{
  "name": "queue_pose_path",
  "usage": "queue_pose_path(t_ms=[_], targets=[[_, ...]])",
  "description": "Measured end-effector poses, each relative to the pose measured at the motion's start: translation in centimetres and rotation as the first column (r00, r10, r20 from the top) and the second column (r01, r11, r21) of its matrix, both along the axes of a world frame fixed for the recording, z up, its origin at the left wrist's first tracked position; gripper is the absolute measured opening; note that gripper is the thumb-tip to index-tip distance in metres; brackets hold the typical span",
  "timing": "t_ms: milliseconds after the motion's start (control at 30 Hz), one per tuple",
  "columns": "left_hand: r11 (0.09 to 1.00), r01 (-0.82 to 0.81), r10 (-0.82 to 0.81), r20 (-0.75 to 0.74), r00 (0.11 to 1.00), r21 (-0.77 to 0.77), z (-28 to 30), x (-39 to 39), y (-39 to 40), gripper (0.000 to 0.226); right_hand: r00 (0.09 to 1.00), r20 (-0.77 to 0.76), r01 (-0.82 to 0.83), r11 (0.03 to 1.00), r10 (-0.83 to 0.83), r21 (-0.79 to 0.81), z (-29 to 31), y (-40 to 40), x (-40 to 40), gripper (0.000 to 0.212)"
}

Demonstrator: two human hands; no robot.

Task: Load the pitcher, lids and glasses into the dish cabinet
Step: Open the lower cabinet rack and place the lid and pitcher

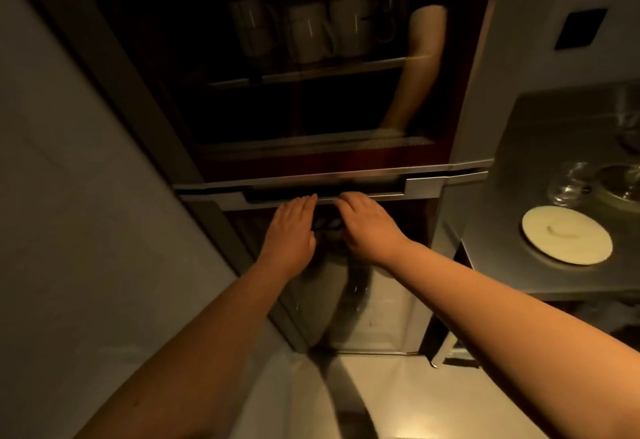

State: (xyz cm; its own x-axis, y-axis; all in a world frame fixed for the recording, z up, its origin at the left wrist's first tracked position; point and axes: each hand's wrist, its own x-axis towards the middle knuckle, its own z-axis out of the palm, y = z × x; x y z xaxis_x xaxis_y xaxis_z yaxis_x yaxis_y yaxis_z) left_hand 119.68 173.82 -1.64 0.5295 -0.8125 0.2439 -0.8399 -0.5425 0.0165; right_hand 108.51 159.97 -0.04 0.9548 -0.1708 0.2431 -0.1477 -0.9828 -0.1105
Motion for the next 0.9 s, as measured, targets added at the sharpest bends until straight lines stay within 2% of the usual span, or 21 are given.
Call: queue_pose_path(t_ms=[167, 267, 400, 700, 900], targets=[[0.998, -0.018, 0.015, 0.05, 0.999, 0.064, -0.8, 1.3, 0.0, 0.07, 0.989, -0.137, 0.039, 0.993, -0.054, -0.107, 0.4, 0.7, 1.4, 0.081], [0.998, 0.011, -0.015, 0.063, 0.998, 0.057, -0.7, 2.2, 0.2, 0.071, 0.973, -0.188, 0.087, 0.97, -0.132, -0.227, 0.0, 1.7, 2.0, 0.083], [0.999, -0.001, -0.001, 0.036, 0.999, 0.04, -0.9, 1.6, 0.0, 0.075, 0.956, -0.189, 0.161, 0.939, -0.225, -0.303, -1.0, 2.6, 2.6, 0.085], [1.0, -0.014, 0.014, -0.065, 0.998, 0.006, 0.0, 1.2, -0.5, 0.07, 0.964, -0.143, 0.204, 0.969, -0.224, -0.141, 0.1, 2.0, 3.8, 0.076], [1.0, -0.007, 0.008, -0.102, 0.995, 0.013, 0.4, 0.4, 0.0, 0.069, 0.956, -0.105, 0.275, 0.961, -0.275, -0.012, 0.9, 2.4, 4.0, 0.058]])
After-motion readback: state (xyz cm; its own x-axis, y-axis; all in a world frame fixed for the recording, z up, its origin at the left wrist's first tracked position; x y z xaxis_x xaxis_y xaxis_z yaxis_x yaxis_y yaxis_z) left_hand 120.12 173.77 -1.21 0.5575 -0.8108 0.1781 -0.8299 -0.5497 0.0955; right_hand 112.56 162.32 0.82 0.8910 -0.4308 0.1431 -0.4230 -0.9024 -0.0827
